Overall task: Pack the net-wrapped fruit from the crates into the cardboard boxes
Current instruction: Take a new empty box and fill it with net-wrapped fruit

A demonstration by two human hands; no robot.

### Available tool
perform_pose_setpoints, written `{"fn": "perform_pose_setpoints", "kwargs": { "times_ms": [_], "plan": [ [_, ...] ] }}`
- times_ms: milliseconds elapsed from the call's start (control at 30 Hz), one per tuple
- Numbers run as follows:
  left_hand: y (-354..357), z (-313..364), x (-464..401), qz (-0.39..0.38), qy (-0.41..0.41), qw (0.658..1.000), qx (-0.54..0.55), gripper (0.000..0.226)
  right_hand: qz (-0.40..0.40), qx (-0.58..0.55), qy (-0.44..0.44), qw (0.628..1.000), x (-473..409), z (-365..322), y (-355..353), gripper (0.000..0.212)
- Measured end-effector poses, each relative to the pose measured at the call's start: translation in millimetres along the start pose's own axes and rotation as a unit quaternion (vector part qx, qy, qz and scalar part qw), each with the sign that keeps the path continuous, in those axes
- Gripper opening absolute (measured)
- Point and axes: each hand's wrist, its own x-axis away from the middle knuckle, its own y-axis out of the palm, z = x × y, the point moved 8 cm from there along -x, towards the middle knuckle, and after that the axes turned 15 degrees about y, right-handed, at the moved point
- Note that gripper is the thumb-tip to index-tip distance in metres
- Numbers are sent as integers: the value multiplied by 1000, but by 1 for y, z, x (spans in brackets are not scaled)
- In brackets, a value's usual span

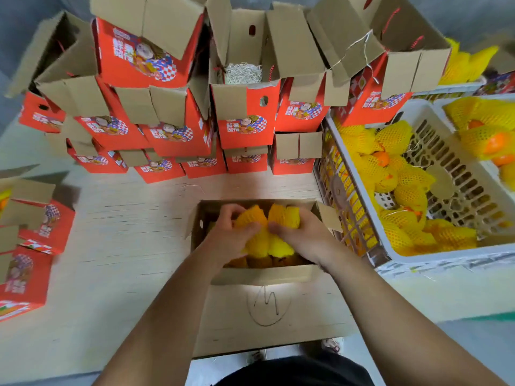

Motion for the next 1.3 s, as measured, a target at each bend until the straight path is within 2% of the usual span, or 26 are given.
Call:
{"fn": "perform_pose_setpoints", "kwargs": {
  "times_ms": [33,100,200,233,333,433,500,567,633,667,733,800,867,900,1000,1100,1167,1200,1300],
  "plan": [
    [3,-9,2,-60,-8,991,-123,46,-8,96,26,995,1,4,3,53],
    [14,-19,2,-129,-1,944,-304,57,-63,263,90,959,4,16,15,48],
    [28,-17,-3,-148,20,911,-384,60,-95,420,120,895,5,18,24,38],
    [31,-17,-5,-162,20,900,-403,66,-90,435,117,888,2,16,24,36],
    [39,-17,-9,-188,38,855,-482,77,-81,438,118,887,-9,17,27,54],
    [52,-20,-10,-177,40,820,-543,71,-72,495,117,858,-12,23,42,65],
    [60,-23,-11,-188,16,813,-551,73,-70,511,96,851,-13,21,50,61],
    [59,-25,-15,-200,-12,830,-520,81,-54,510,74,855,-16,16,46,60],
    [54,-26,-20,-217,-37,848,-482,87,-8,487,84,869,-21,17,29,72],
    [51,-26,-22,-224,-47,855,-466,86,11,474,74,877,-24,17,23,69],
    [54,-25,-26,-222,-26,864,-452,65,16,481,48,875,-28,20,27,45],
    [65,-21,-24,-229,17,841,-489,47,5,497,26,868,-26,23,38,41],
    [78,-8,-27,-233,71,796,-554,45,4,483,-23,875,-18,16,39,43],
    [86,5,-31,-224,101,787,-566,42,16,460,-51,886,-13,8,29,38],
    [117,55,-45,-174,170,831,-501,26,75,321,-104,938,5,-10,-34,24],
    [156,115,-54,-57,268,864,-423,20,144,146,-152,967,18,-9,-118,14],
    [196,141,-63,-40,318,887,-333,22,172,56,-132,975,13,12,-173,6],
    [214,149,-70,-38,335,893,-299,24,183,45,-107,976,3,27,-196,8],
    [248,159,-99,-2,366,870,-330,19,180,107,-5,978,-39,71,-241,26]
  ]
}}
